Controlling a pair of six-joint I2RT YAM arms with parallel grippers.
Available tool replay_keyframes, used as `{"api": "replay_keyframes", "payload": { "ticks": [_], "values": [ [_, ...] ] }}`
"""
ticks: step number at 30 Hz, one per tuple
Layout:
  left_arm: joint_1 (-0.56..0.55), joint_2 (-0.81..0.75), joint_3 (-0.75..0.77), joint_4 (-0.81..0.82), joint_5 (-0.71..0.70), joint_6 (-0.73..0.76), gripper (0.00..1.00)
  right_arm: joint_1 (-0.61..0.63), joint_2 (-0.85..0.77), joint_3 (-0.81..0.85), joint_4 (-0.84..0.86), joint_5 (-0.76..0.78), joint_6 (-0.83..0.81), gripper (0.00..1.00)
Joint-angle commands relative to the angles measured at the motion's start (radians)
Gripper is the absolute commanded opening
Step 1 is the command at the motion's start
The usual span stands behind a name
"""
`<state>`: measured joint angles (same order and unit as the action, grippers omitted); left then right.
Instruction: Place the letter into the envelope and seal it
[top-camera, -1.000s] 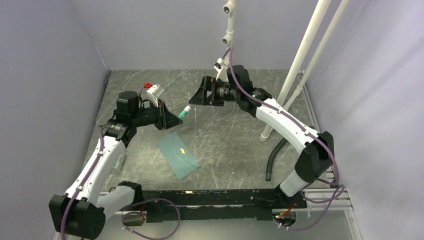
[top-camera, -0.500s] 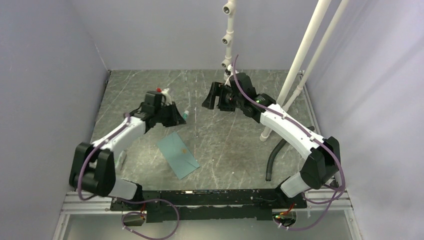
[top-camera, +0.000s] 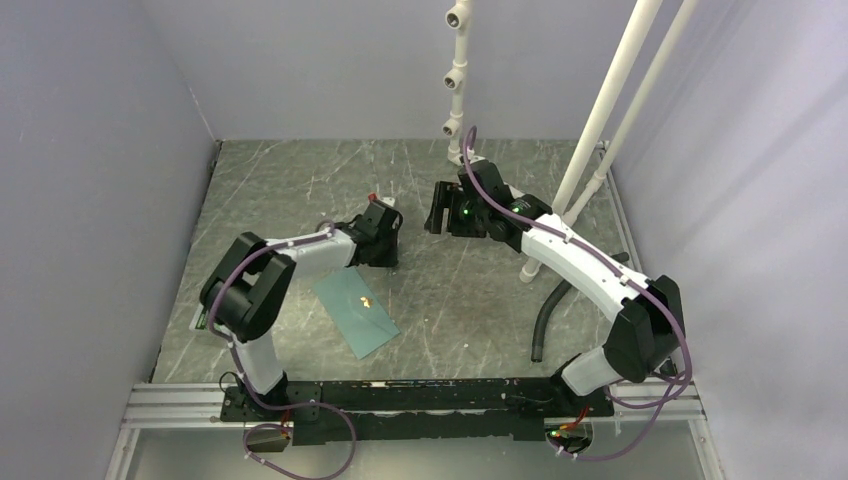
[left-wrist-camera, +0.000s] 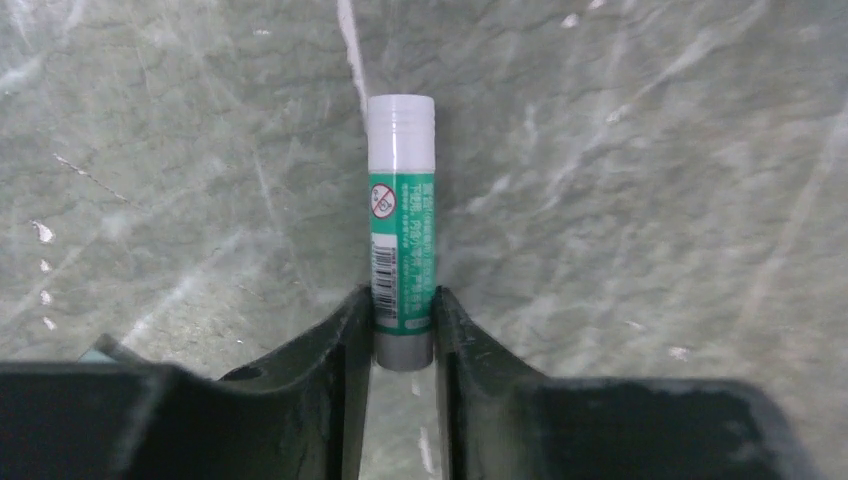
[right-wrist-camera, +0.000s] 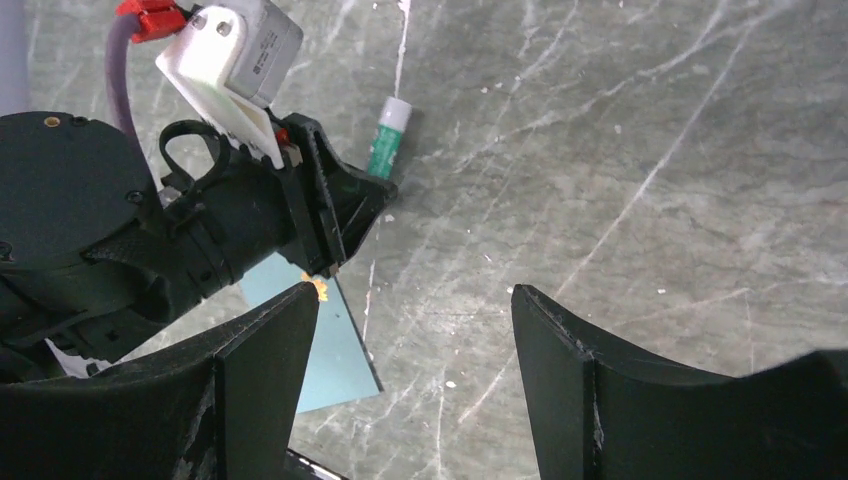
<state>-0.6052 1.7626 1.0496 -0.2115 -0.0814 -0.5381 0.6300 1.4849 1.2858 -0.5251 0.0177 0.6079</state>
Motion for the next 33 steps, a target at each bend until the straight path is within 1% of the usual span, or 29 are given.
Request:
{"api": "replay_keyframes", "payload": {
  "ticks": [1, 3, 6, 10, 13, 14, 17, 19, 22, 23, 24, 25, 26, 27, 29, 33],
  "values": [
    [-0.019, 0.050, 0.039, 0.004, -0.120, -0.013, 0.38, 0.000, -0.045, -0.019, -0.030, 0.043, -0.001, 0.75],
    [-0.028, 0.052, 0.057, -0.051, -0.118, -0.043, 0.51, -0.010, -0.063, -0.036, -0.016, 0.022, 0.014, 0.75],
    [-0.041, 0.042, 0.067, -0.107, -0.129, -0.061, 0.59, -0.013, -0.074, -0.061, 0.010, -0.012, 0.021, 0.75],
    [-0.042, 0.027, 0.059, -0.119, -0.131, -0.069, 0.60, -0.018, -0.064, -0.066, 0.000, -0.038, 0.006, 0.75],
    [-0.041, 0.029, 0.067, -0.106, -0.106, -0.051, 0.57, -0.022, -0.076, -0.083, 0.019, -0.050, -0.009, 0.76],
    [-0.041, 0.027, 0.073, -0.107, -0.100, -0.049, 0.58, -0.023, -0.077, -0.082, 0.015, -0.055, -0.016, 0.75],
    [-0.042, -0.010, 0.083, -0.092, -0.060, -0.034, 0.67, -0.023, -0.088, -0.073, -0.015, -0.063, -0.048, 0.76],
    [-0.041, -0.053, 0.088, -0.107, -0.044, -0.037, 0.72, -0.023, -0.108, -0.074, -0.033, -0.057, -0.080, 0.78],
    [-0.042, -0.174, 0.064, -0.151, -0.064, -0.064, 0.80, -0.023, -0.142, -0.077, -0.063, -0.025, -0.115, 0.81],
    [-0.042, -0.225, 0.059, -0.181, -0.073, -0.075, 0.87, -0.023, -0.149, -0.064, -0.093, -0.001, -0.124, 0.82],
    [-0.042, -0.278, 0.062, -0.219, -0.085, -0.082, 0.92, -0.023, -0.152, -0.049, -0.120, 0.020, -0.128, 0.82],
    [-0.042, -0.333, 0.070, -0.268, -0.097, -0.086, 0.93, -0.023, -0.153, -0.033, -0.147, 0.027, -0.132, 0.83],
    [-0.043, -0.385, 0.081, -0.325, -0.121, -0.091, 0.93, -0.023, -0.151, -0.017, -0.172, 0.024, -0.140, 0.96],
    [-0.043, -0.441, 0.090, -0.380, -0.150, -0.104, 0.93, -0.023, -0.146, -0.003, -0.194, 0.017, -0.148, 0.99],
    [-0.043, -0.543, 0.117, -0.518, -0.240, -0.142, 0.93, -0.021, -0.139, 0.023, -0.249, 0.029, -0.140, 1.00],
    [-0.045, -0.744, 0.211, -0.828, -0.327, -0.199, 0.93, -0.008, -0.146, 0.083, -0.385, 0.064, -0.103, 1.00]
  ]
}}
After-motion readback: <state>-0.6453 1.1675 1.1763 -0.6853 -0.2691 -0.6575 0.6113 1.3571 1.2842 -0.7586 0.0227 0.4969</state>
